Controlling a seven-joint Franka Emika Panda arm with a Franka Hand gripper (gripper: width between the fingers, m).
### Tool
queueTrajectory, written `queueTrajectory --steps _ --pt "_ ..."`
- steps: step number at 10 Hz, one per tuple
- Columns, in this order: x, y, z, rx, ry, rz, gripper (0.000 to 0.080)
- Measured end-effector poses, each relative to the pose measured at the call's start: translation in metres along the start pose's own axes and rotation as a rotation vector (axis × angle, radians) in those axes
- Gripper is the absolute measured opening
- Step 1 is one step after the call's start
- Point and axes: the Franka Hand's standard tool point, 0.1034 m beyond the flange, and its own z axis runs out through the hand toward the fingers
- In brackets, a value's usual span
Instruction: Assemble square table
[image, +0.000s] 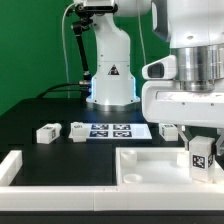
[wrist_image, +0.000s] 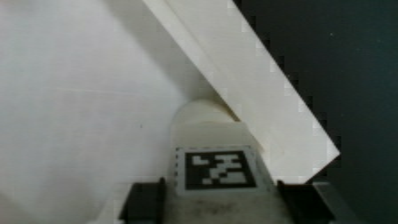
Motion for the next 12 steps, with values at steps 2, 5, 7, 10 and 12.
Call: queueTrajectory --steps 2,5,7,10,12 --pt "-0.003 0.001 0.000 -0.024 -0.043 0.375 0.0292" --pt "0.000 -0.010 0.005 -0.004 -0.106 0.842 0.0293" --pt "0.000 -0.010 0.006 -0.006 -0.106 0.848 0.0293" --pt "0.003 -0.009 0.008 0.036 -0.072 0.576 0.0597" --pt "0.003 -0.008 0.008 0.047 -0.062 0.276 0.0633"
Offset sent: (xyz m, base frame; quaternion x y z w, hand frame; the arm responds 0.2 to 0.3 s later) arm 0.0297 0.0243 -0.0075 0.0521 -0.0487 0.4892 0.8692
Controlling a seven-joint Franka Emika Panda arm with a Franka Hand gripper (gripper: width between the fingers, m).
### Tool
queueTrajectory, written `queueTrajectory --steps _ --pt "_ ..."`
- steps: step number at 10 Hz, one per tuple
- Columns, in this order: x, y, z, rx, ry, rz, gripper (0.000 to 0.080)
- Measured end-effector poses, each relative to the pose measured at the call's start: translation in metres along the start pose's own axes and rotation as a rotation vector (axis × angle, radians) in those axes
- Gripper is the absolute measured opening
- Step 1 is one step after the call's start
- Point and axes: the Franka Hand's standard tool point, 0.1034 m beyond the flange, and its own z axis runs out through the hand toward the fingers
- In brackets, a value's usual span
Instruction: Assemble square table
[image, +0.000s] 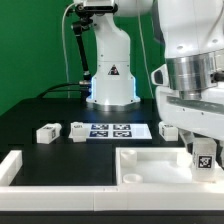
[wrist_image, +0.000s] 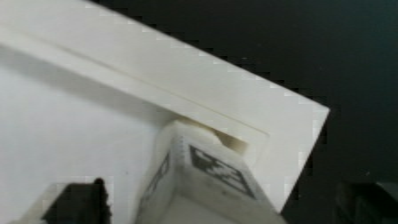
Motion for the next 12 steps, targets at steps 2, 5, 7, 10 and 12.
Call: queueTrajectory --steps 2,5,7,10,12 --pt "0.001 0.001 0.001 -0.002 0.000 -0.126 0.0646" --pt "0.007 0.001 -0.006 -0.058 0.044 -0.626 0.0649" --pt "0.005 -0.002 -0.009 -0.052 0.058 -0.640 0.0649" --pt "0.005 -0.002 -0.008 -0.046 0.060 -0.468 0.0359" --pt "0.009 0.002 -0.007 -0.050 0.064 -0.319 0.0300"
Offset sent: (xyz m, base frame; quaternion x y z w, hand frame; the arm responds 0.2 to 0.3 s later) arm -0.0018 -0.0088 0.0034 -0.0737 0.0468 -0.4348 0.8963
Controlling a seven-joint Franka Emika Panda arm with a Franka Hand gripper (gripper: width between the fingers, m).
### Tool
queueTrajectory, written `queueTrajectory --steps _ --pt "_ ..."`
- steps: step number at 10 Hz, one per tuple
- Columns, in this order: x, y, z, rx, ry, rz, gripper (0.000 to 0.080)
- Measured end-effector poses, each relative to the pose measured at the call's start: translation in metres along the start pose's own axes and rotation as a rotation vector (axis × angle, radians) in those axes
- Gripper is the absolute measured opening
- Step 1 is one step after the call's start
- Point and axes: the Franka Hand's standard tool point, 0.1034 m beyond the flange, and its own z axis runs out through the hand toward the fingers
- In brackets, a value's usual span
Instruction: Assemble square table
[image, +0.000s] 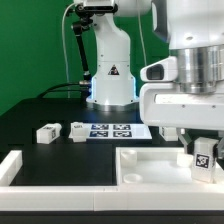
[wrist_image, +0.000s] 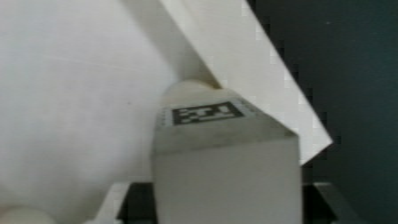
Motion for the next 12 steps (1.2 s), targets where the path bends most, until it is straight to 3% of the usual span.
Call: queueTrajectory --steps 2,4,6,7,10,11,12 --pt "0.0028 0.0026 0.0003 0.002 -0.003 0.183 0.0299" --pt "0.0010 0.0062 0.0006 -0.004 -0.062 0.576 0.0298" --pt "0.0011 0.0050 0.0013 0.010 -0.107 0.951 0.0294" --pt "0.0008 0.0069 0.0014 0.031 -0.104 1.038 0.0294" --pt "-0.0008 0.0076 0.0014 0.025 -0.108 1.115 0.0294" --pt "-0.0012 0.0074 0.0015 0.027 -0.107 1.060 0.0363" --pt "-0.0034 0.0050 0.0011 0.023 -0.088 0.918 0.0363"
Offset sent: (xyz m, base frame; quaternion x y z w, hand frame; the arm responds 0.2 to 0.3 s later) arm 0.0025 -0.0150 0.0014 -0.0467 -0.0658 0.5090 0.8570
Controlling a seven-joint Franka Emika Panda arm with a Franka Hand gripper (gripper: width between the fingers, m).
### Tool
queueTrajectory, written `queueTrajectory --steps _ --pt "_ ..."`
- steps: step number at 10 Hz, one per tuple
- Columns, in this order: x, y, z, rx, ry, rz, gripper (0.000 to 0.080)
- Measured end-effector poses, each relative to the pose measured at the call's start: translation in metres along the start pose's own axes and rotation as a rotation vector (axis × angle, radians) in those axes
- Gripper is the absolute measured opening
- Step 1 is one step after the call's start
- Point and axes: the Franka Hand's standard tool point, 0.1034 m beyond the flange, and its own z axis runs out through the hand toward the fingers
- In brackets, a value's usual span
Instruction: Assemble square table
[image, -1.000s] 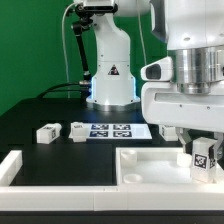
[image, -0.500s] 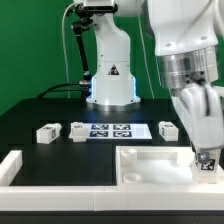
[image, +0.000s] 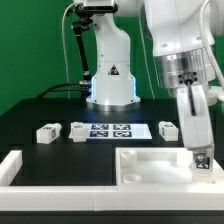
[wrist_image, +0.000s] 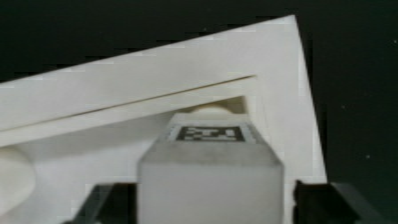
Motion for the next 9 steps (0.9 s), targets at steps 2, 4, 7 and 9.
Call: queueTrajectory --steps 2,4,7,9 --pt "-0.0069 0.0019 0.0020 -0.001 0.011 -0.370 0.0623" --pt "-0.0055 0.0019 0.0024 -0.002 0.011 -0.476 0.0644" --pt "-0.0112 0.0046 0.0049 -0.055 0.096 -1.037 0.0648" --pt "-0.0109 0.0036 0.0059 -0.060 0.108 -1.142 0.0648"
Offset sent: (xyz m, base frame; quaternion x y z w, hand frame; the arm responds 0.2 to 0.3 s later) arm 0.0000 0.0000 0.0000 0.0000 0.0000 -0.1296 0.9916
